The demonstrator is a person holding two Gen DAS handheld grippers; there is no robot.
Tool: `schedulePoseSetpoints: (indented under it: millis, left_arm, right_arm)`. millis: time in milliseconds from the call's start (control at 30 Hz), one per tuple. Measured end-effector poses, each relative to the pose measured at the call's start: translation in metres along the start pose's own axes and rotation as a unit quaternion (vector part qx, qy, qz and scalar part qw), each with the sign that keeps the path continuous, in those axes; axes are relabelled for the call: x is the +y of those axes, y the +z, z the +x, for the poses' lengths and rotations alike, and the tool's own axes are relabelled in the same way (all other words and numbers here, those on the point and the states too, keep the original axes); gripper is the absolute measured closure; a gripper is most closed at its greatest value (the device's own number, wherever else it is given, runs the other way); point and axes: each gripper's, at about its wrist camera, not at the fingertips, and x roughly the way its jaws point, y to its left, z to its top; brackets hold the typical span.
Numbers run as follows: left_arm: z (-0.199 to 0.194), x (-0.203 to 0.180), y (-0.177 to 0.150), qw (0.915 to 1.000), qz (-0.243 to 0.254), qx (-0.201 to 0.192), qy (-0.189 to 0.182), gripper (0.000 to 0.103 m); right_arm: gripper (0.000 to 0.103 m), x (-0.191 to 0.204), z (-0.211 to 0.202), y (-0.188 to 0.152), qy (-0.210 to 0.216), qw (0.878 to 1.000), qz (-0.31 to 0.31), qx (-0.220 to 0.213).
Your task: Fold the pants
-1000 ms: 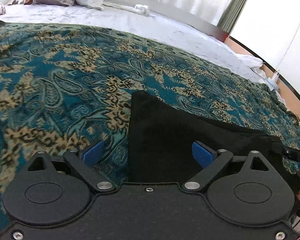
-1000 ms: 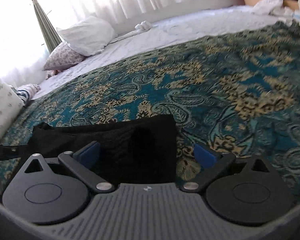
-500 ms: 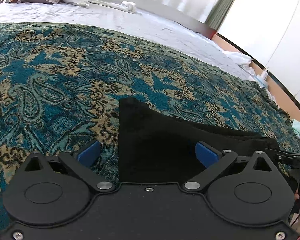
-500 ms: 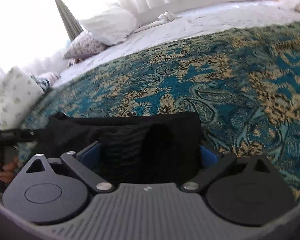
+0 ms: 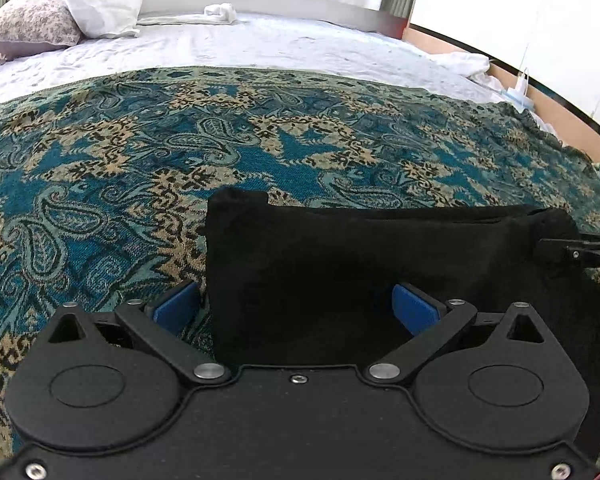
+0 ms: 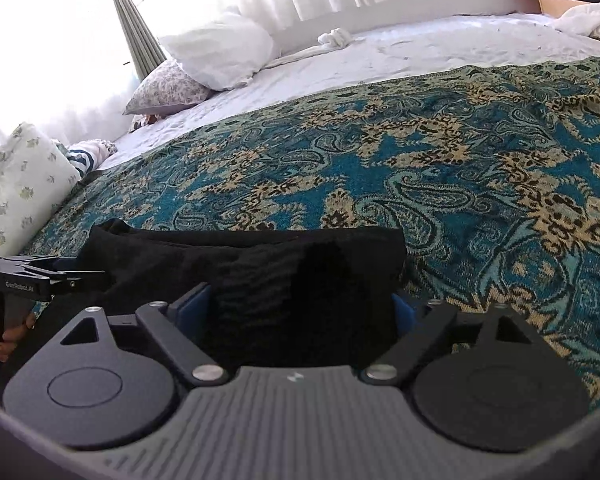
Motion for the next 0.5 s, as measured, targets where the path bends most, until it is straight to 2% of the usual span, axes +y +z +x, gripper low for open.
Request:
schedulePoseSetpoints:
  millis: [233,333,400,467,500]
  left_arm:
    - [0.000,0.001,0.001,1.0000,-0.005,-0.002,0.000,0.001]
    - [-0.001,0.000,0.001,1.0000,-0.004,-0.003,0.004,0.005]
    - [-0.003,-0.002,0.001,1.0000,-0.005,-0.008,0.004,0.016]
    - [-0.006,-0.003,0.002,0.9998,-0.011,-0.014,0.002,0.038]
    - [-0.007,-0.003,0.002,0.9998,-0.013,-0.015,0.002,0.043]
  right_arm:
    - [0.015,0.001,0.000,-0.001,-0.002,1.000,0.001,-0.002]
    - [0.016,0.002,-0.001,-0.001,-0.005,1.000,0.002,-0.003]
    - [0.018,0.005,-0.001,-0.001,-0.010,1.000,0.000,-0.004]
    - [0.025,0.008,-0.001,-0.001,-0.008,1.000,0.000,-0.003]
    - [0.026,0.010,0.000,-0.001,-0.006,1.000,0.002,0.002]
